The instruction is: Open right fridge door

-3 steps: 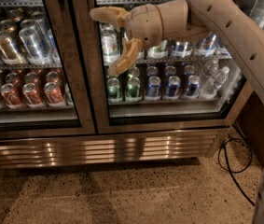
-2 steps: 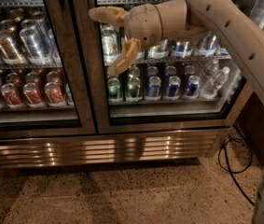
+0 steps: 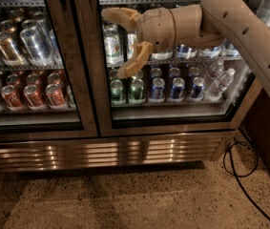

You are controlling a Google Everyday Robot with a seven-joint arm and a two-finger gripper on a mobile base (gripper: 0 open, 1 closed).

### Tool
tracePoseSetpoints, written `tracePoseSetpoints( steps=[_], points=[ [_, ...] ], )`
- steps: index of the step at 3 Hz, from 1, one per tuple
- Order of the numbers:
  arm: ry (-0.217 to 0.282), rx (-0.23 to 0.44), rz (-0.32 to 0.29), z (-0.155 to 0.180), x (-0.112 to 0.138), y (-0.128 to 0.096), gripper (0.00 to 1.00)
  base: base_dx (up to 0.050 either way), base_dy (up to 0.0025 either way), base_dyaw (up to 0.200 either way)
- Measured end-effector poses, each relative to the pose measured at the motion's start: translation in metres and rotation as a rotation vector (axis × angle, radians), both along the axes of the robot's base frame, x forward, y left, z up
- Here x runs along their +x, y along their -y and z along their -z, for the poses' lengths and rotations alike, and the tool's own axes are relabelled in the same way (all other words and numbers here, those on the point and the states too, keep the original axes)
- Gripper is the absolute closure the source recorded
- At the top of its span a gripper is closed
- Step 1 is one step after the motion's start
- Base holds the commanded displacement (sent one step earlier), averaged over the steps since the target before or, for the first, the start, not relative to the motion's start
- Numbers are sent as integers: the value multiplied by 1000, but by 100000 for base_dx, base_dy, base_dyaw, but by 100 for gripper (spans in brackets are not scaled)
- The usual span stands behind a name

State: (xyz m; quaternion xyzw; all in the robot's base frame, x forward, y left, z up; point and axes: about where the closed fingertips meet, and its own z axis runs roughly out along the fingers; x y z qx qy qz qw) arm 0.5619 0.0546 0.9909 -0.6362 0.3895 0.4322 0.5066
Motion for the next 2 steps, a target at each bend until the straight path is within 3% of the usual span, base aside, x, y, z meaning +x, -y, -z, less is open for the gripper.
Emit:
tracePoseSetpoints(
  steps=[1, 2],
  points=[
    [21, 2, 4, -11, -3, 0, 0, 0, 0, 0],
    [84, -2, 17, -42, -11, 2, 0, 0, 0, 0]
  ],
)
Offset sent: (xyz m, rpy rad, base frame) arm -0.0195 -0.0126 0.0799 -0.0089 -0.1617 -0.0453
